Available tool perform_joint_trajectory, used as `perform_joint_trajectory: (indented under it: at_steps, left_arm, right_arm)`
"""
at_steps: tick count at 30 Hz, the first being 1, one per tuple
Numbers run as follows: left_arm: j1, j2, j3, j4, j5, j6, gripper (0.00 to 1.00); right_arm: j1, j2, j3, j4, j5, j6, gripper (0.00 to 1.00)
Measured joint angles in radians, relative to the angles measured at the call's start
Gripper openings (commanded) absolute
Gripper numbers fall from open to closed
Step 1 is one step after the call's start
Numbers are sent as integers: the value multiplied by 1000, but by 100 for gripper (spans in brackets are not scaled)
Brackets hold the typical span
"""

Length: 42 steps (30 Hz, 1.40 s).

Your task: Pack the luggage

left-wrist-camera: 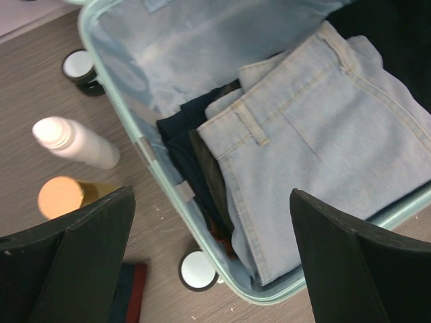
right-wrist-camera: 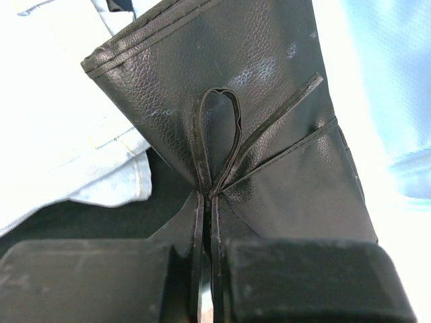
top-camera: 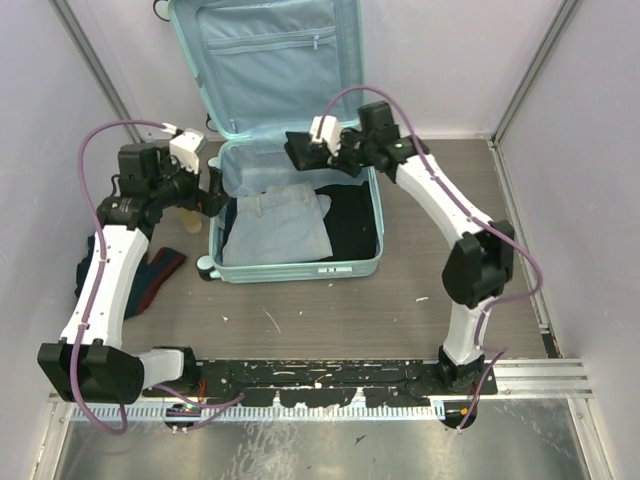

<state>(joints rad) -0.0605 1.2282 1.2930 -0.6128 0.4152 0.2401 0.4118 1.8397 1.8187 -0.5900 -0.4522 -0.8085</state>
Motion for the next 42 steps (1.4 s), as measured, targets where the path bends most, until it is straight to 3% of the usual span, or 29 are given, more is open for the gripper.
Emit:
perform_joint_trajectory:
  at_steps: [9,17,20,24,27,32,42]
  left_arm:
    - [91,-51,-11,29,0,-73,98]
    - [106,-68,-14,37,-1,-89,98]
    - [111,-68,-14,37,-7,-96,98]
    - [135,-63,-14,37,-28,-117,98]
    - [166,-49,-14,37,-46,-144,98]
    - [245,12,-5,37,-36,-191,98]
    - [379,154,-13,113,49,-197,100]
  right_arm:
    - [45,310,116,87,65,60,1]
    - [42,452,211,138,76,70,1]
    - [43,496,253,158,78,84,11]
    - [43,524,265,158,90,105,49]
    - [43,526,265,172,115,110,62]
    - [40,484,222,209,133,104,73]
    - [30,230,116,219,178,120,82]
